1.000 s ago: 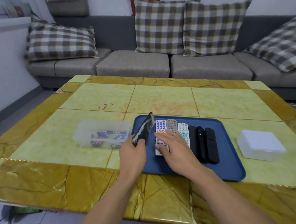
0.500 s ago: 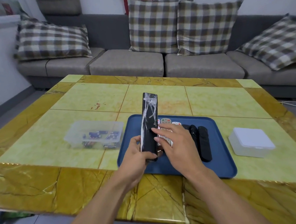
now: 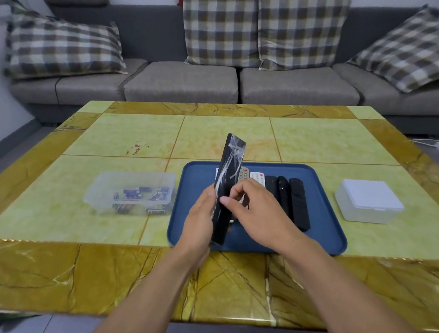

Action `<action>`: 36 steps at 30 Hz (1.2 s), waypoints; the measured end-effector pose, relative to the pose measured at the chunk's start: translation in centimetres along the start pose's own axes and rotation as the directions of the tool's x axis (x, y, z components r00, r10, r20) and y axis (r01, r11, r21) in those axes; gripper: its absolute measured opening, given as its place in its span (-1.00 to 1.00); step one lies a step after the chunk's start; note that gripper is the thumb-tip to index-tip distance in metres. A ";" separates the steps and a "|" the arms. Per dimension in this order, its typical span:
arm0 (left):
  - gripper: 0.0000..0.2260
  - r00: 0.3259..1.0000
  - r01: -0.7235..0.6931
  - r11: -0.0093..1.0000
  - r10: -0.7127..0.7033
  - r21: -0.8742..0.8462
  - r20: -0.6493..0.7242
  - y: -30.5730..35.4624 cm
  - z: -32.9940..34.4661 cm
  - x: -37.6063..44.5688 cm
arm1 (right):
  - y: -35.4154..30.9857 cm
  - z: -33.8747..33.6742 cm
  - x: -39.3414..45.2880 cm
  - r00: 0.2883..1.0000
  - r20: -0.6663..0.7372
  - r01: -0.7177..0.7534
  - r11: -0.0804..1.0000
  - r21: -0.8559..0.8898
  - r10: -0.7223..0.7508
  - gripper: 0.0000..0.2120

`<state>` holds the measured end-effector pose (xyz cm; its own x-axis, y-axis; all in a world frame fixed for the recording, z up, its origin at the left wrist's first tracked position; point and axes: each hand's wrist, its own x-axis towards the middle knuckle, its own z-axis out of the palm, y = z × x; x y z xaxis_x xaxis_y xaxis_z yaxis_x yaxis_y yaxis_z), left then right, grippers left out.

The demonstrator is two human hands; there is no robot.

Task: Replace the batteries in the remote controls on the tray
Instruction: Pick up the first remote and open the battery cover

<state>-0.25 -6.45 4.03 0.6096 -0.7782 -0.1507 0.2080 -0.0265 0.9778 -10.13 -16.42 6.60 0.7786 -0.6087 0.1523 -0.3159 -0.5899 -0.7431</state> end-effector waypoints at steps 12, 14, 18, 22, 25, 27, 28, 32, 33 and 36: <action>-0.62 0.978 0.083 0.972 -0.122 -0.222 -0.170 1.2 -1.4 0.4 | 2.2 -3.0 0.6 0.940 -0.056 -0.323 0.929 0.181 0.338 -0.78; -0.62 0.980 0.088 0.964 -0.129 -0.249 -0.153 1.5 -1.7 0.2 | 3.7 -3.0 0.1 0.910 0.002 -0.408 0.895 -0.182 0.415 -0.75; -0.63 0.984 0.097 0.956 -0.135 -0.277 -0.120 1.8 -2.0 0.1 | 3.5 -2.4 -1.0 0.927 -0.115 -0.351 0.715 -0.604 0.358 -0.78; -0.63 0.982 0.092 0.953 -0.135 -0.288 -0.132 1.7 -1.9 0.2 | 1.6 -2.0 -0.7 0.976 -0.204 -0.163 0.864 -0.476 0.072 -0.91; -0.63 0.984 0.084 0.952 -0.125 -0.294 -0.124 1.6 -2.0 0.3 | 0.1 -0.2 -1.2 0.970 -0.109 0.186 0.955 -0.230 -0.215 -0.94; -0.64 0.987 0.082 0.951 -0.119 -0.298 -0.111 1.7 -2.0 0.2 | 0.0 0.9 -1.5 0.942 -0.059 0.309 0.920 -0.241 -0.332 -0.88; -0.65 0.988 0.076 0.952 -0.111 -0.295 -0.104 1.6 -2.0 0.2 | 0.0 1.4 -1.5 0.938 -0.054 0.320 0.915 -0.247 -0.342 -0.86; -0.66 0.991 0.059 0.964 -0.088 -0.259 -0.104 1.2 -2.3 0.3 | 0.1 2.0 -1.1 0.933 -0.052 0.325 0.895 -0.307 -0.356 -0.83; -0.66 0.991 0.064 0.966 -0.092 -0.252 -0.102 1.2 -2.3 0.3 | 0.1 2.1 -1.0 0.926 -0.040 0.341 0.879 -0.333 -0.375 -0.81; -0.66 0.989 0.082 0.964 -0.109 -0.253 -0.096 1.1 -2.5 0.3 | 0.0 2.5 -0.6 0.909 0.002 0.383 0.835 -0.394 -0.416 -0.82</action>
<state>2.08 -5.16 4.66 0.6536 -0.7071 -0.2698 0.4437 0.0693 0.8935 -9.29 -14.73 4.86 0.8407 -0.3067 0.4463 -0.1788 -0.9351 -0.3058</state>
